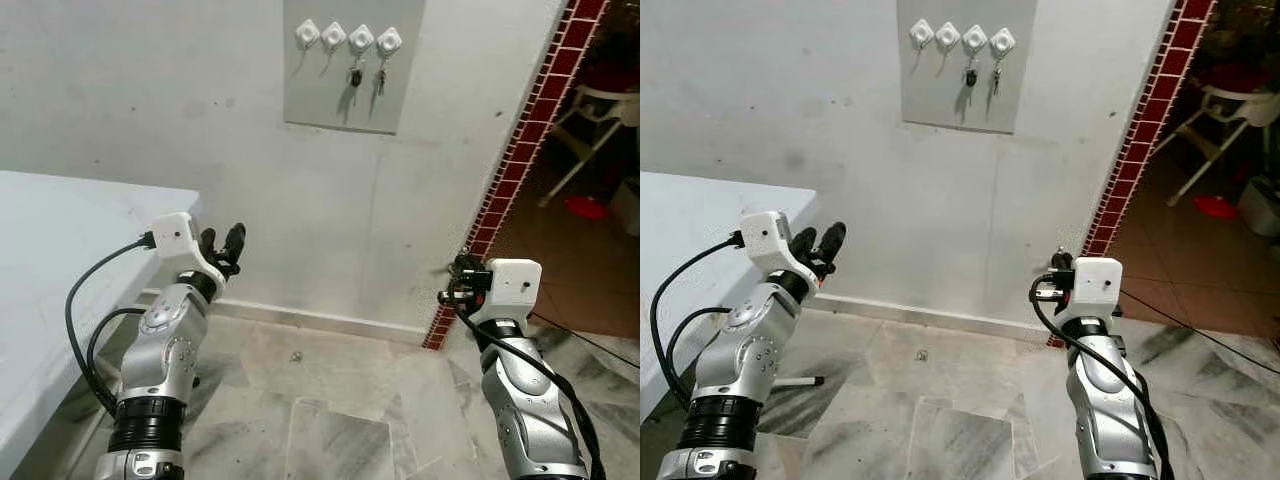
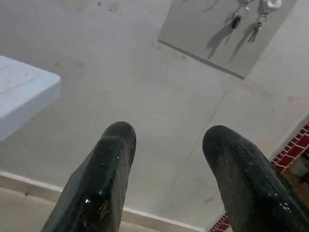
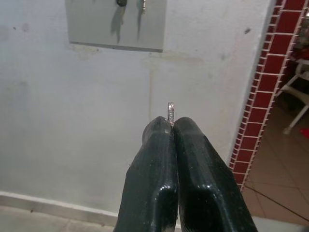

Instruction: Hang keys on a hook

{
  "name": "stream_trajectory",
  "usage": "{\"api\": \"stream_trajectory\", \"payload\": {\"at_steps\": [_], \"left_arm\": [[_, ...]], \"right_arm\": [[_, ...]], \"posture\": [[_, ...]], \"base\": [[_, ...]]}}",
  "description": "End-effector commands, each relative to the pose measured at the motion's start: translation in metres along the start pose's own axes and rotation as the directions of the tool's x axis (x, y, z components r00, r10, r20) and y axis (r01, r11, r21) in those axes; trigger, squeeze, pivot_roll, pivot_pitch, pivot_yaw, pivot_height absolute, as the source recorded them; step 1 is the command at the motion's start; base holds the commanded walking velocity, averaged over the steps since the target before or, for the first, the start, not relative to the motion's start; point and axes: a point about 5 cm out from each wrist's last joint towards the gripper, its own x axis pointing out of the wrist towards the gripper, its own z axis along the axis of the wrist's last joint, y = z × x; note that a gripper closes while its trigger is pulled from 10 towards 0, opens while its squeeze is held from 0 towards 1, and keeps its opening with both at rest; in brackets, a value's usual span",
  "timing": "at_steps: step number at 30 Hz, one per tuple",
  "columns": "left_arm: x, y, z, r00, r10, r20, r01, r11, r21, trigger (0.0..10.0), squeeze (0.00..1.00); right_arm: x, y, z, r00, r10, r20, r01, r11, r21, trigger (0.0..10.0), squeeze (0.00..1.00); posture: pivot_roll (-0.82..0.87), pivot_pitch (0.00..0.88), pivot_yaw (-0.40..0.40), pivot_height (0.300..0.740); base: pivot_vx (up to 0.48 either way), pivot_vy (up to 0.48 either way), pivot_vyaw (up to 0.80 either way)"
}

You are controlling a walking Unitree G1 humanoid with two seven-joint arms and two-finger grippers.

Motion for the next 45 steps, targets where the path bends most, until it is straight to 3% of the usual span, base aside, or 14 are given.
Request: {"api": "stream_trajectory", "payload": {"at_steps": [1, 31, 41, 45], "left_arm": [[0.004, -0.0049, 0.004, 1.0, -0.017, 0.01, 0.017, 1.0, 0.003, 10.0, 0.0], [0.0047, -0.0067, 0.0047, 0.999, -0.029, 0.017, 0.029, 0.999, 0.018, 10.0, 0.0], [0.0041, -0.0059, 0.0031, 1.0, -0.011, 0.019, 0.01, 0.998, 0.058, 10.0, 0.0], [0.0037, -0.0052, 0.002, 1.0, -0.012, 0.006, 0.012, 0.999, 0.03, 10.0, 0.0]], "right_arm": [[-0.0003, -0.0003, 0.0044, 1.0, 0.005, 0.02, -0.005, 1.0, -0.004, 10.0, 0.0], [-0.0014, 0.0029, 0.0042, 1.0, 0.022, 0.018, -0.022, 1.0, -0.003, 10.0, 0.0], [-0.0023, 0.0041, 0.0039, 0.999, 0.028, 0.019, -0.028, 1.0, 0.0, 10.0, 0.0], [-0.0029, 0.0044, 0.0037, 0.999, 0.029, 0.018, -0.029, 1.0, 0.001, 10.0, 0.0]], "posture": [[0.0, 0.0, -0.032, 0.74], [0.0, 0.0, -0.033, 0.74], [0.0, 0.0, -0.032, 0.74], [0.0, 0.0, -0.033, 0.74]], "base": [[0.0, 0.0, 0.0], [0.016, 0.256, 0.0], [0.08, 0.0, 0.0], [0.0, 0.0, 0.0]]}}
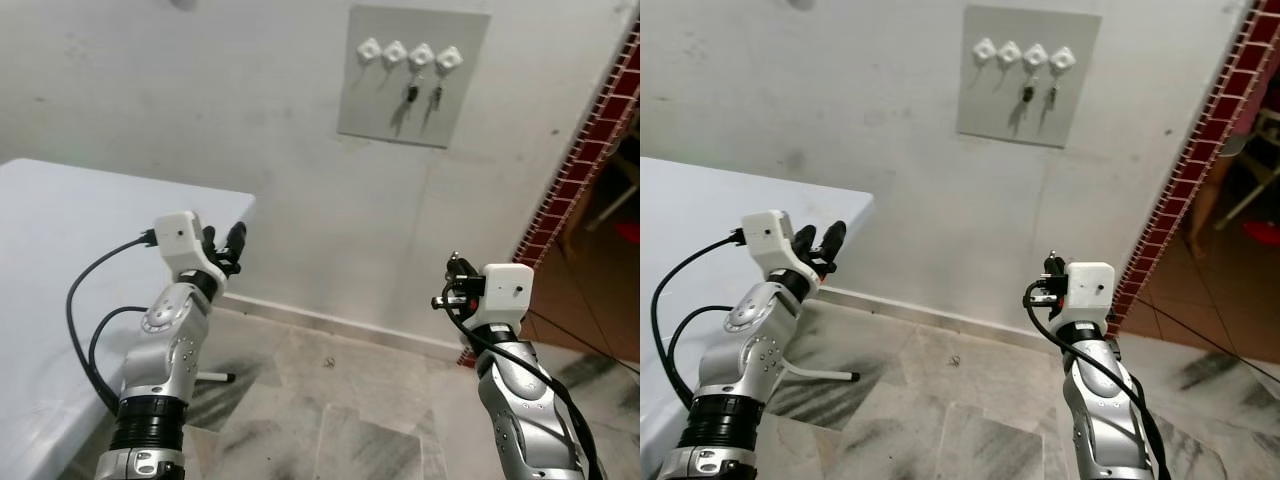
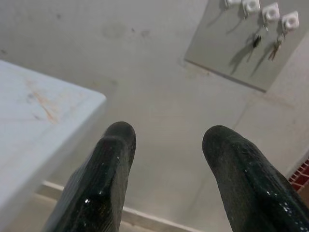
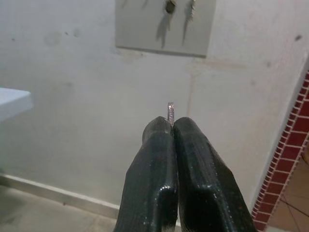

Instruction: Hang keys on a hook

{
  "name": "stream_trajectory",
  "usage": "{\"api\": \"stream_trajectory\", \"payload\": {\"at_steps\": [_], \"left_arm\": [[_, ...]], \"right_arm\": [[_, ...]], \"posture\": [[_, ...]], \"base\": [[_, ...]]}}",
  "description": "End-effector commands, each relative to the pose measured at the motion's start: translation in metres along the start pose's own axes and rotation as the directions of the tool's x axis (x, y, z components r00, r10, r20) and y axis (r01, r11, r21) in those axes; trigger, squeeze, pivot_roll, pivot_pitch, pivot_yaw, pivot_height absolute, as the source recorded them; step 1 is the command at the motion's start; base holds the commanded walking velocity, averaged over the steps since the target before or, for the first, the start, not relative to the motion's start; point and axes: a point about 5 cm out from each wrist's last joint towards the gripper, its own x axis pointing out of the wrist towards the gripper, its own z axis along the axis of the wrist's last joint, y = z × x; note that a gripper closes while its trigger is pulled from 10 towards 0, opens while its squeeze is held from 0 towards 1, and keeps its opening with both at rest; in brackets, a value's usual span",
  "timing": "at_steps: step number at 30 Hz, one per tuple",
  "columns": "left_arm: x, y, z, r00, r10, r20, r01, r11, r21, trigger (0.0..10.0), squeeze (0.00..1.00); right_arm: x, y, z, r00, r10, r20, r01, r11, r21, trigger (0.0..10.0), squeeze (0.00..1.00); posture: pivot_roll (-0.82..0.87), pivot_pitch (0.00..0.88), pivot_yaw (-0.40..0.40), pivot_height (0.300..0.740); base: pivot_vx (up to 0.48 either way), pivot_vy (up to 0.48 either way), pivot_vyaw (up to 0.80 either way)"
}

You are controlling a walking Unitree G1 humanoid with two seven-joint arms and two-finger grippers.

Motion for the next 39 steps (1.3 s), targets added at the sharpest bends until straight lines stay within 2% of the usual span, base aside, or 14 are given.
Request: {"api": "stream_trajectory", "payload": {"at_steps": [1, 11, 39], "left_arm": [[0.0017, 0.0026, 0.0041, 1.0, 0.005, 0.004, -0.005, 1.0, -0.009, 10.0, 0.0], [0.0032, 0.0024, 0.0053, 1.0, 0.009, 0.006, -0.009, 1.0, -0.021, 10.0, 0.0], [0.0033, 0.0048, 0.0065, 1.0, 0.01, 0.004, -0.01, 1.0, -0.018, 10.0, 0.0]], "right_arm": [[0.0012, 0.0019, 0.0078, 1.0, 0.004, 0.03, -0.004, 1.0, 0.002, 10.0, 0.0], [0.0011, 0.0009, 0.0082, 1.0, 0.002, 0.029, -0.002, 1.0, 0.002, 10.0, 0.0], [0.0016, 0.0024, 0.0085, 1.0, -0.001, 0.028, 0.0, 1.0, 0.013, 10.0, 0.0]], "posture": [[0.0, 0.0, -0.033, 0.74], [0.0, 0.0, -0.035, 0.74], [0.0, 0.0, -0.031, 0.74]], "base": [[0.0, 0.0, 0.0], [0.0, 0.0, 0.0], [0.277, 0.0, 0.0]]}}
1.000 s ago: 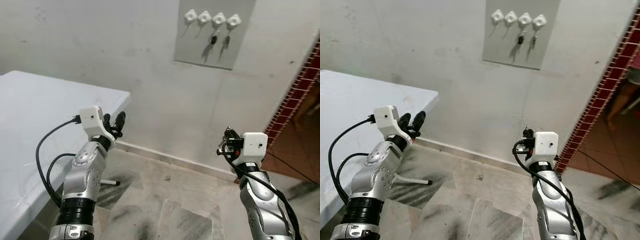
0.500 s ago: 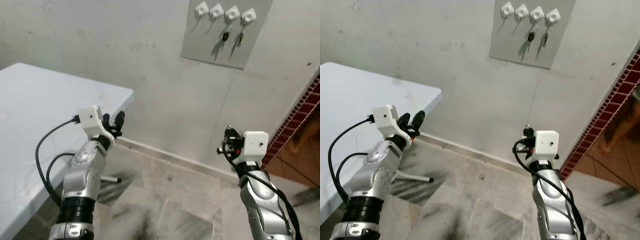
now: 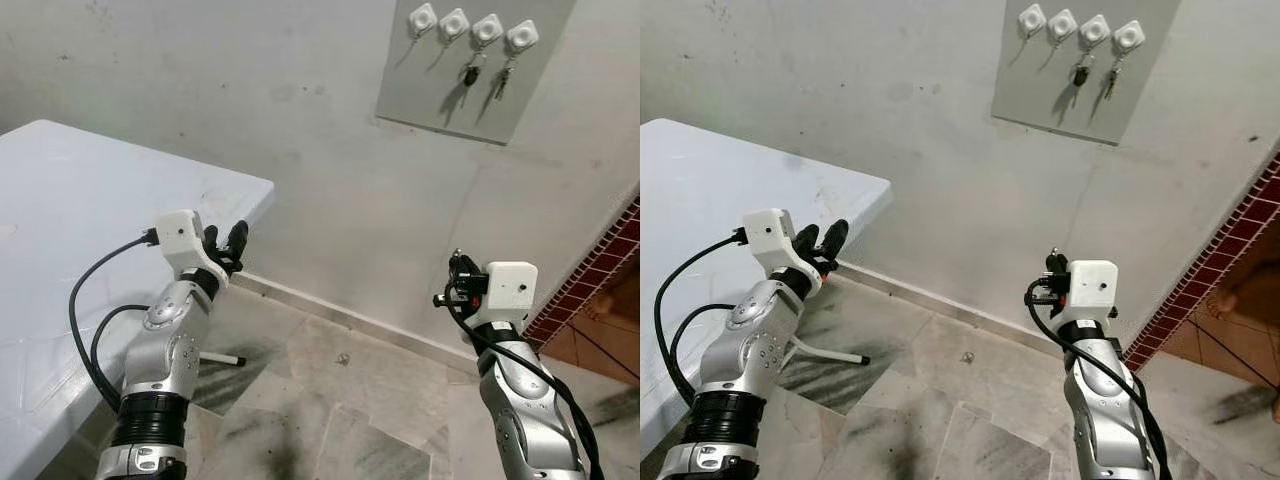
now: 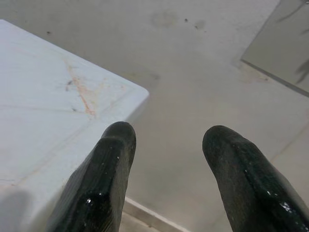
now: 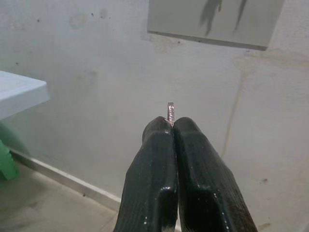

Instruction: Hang keys on a hook

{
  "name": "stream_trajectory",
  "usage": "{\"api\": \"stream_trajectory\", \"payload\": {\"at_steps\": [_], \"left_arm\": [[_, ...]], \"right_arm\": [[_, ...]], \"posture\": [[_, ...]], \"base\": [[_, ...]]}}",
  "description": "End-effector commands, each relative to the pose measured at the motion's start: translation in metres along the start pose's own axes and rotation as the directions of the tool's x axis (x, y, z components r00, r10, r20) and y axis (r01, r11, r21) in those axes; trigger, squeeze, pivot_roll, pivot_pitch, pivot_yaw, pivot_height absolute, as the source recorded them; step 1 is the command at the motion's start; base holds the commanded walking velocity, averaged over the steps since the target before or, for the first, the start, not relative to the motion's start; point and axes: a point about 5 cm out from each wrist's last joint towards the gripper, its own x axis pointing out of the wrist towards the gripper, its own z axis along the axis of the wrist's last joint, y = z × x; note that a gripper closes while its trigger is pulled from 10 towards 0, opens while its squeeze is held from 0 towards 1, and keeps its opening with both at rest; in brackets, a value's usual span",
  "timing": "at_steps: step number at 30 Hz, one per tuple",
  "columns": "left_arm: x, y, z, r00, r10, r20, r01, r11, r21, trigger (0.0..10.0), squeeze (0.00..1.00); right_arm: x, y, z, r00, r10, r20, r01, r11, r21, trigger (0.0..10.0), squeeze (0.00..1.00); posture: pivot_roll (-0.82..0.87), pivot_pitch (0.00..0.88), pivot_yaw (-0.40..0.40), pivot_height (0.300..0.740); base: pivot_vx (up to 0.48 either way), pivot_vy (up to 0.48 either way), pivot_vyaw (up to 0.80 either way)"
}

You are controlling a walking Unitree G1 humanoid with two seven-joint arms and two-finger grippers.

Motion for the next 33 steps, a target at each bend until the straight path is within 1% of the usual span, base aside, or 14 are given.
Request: {"api": "stream_trajectory", "payload": {"at_steps": [1, 15, 33], "left_arm": [[0.0021, -0.002, 0.0026, 1.0, -0.008, -0.001, 0.008, 1.0, 0.003, 10.0, 0.0], [0.0026, -0.0024, 0.004, 1.0, -0.019, -0.001, 0.019, 1.0, 0.013, 10.0, 0.0], [0.0029, -0.0047, 0.0024, 0.999, -0.035, -0.012, 0.035, 0.999, 0.018, 10.0, 0.0]], "right_arm": [[0.0013, -0.0007, 0.0043, 1.0, -0.007, 0.011, 0.007, 1.0, 0.005, 10.0, 0.0], [0.0008, -0.0004, 0.004, 1.0, -0.015, 0.012, 0.015, 1.0, 0.01, 10.0, 0.0], [-0.0011, 0.0009, 0.0026, 1.0, -0.023, 0.009, 0.023, 1.0, 0.017, 10.0, 0.0]], "posture": [[0.0, 0.0, -0.031, 0.74], [0.0, 0.0, -0.024, 0.74], [0.0, 0.0, -0.02, 0.74]], "base": [[0.292, 0.0, 0.0], [0.329, 0.0, 0.0], [0.393, 0.0, 0.0]]}}
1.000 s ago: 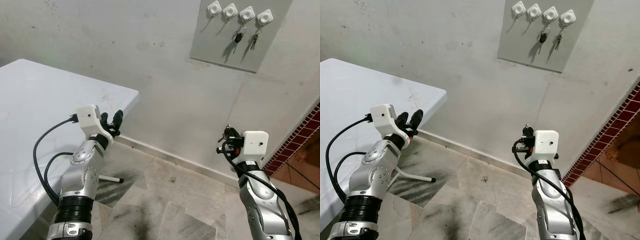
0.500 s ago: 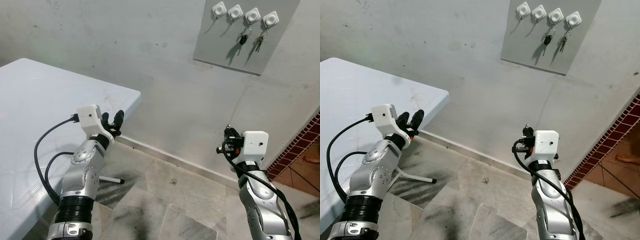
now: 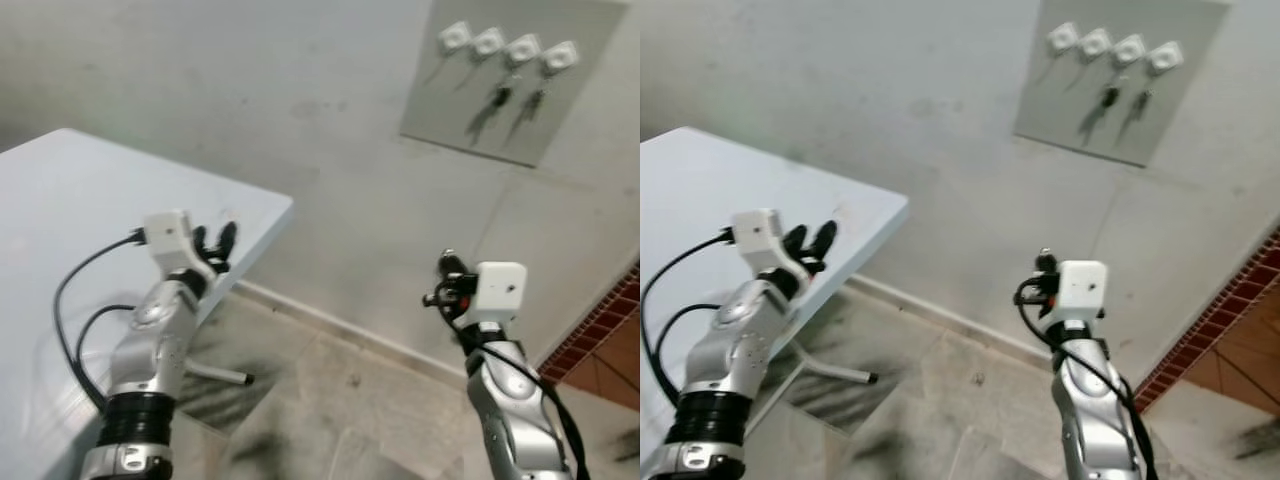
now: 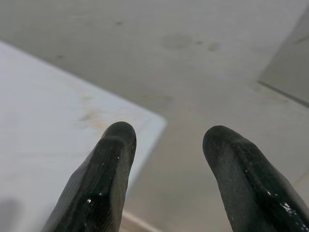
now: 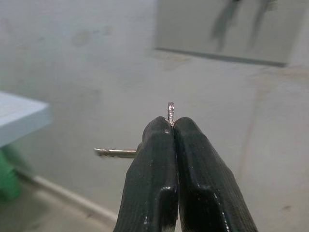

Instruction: Hang keys on a hook

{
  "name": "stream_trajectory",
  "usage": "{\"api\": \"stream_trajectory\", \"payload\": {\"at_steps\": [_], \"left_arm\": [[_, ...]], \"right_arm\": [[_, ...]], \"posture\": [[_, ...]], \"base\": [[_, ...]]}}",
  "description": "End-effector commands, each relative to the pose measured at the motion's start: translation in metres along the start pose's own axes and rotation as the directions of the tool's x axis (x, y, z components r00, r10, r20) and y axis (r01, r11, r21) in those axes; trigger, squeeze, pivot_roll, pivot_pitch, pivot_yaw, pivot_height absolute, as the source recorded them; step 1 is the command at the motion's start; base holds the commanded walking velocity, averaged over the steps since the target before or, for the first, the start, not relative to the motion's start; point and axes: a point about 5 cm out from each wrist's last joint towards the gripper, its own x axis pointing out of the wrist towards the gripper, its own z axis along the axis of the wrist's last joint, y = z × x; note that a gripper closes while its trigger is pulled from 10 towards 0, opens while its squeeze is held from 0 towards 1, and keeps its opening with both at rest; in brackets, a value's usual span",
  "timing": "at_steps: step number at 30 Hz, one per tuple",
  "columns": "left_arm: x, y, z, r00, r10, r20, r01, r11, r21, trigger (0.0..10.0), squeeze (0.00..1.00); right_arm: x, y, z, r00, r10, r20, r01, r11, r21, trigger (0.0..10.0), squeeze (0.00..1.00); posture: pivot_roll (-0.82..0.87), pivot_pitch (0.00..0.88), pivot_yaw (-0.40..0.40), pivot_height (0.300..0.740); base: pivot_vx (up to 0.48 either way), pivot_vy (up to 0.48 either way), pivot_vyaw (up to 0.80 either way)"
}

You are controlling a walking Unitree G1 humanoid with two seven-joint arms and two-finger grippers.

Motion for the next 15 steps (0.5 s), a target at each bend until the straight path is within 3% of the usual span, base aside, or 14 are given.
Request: {"api": "stream_trajectory", "payload": {"at_steps": [1, 15], "left_arm": [[0.0026, -0.0118, -0.0027, 0.999, -0.035, -0.013, 0.035, 0.999, -0.001, 10.0, 0.0], [0.0027, -0.0135, -0.0036, 0.999, -0.042, -0.018, 0.042, 0.999, 0.001, 10.0, 0.0]], "right_arm": [[-0.0011, -0.0083, 0.0029, 1.0, -0.027, 0.008, 0.027, 1.0, -0.008, 10.0, 0.0], [-0.0001, -0.0078, 0.0025, 1.0, -0.024, 0.005, 0.024, 1.0, -0.009, 10.0, 0.0]], "posture": [[0.0, 0.0, -0.02, 0.74], [0.0, 0.0, -0.022, 0.74]], "base": [[0.398, 0.0, 0.0], [0.398, 0.0, 0.0]]}}
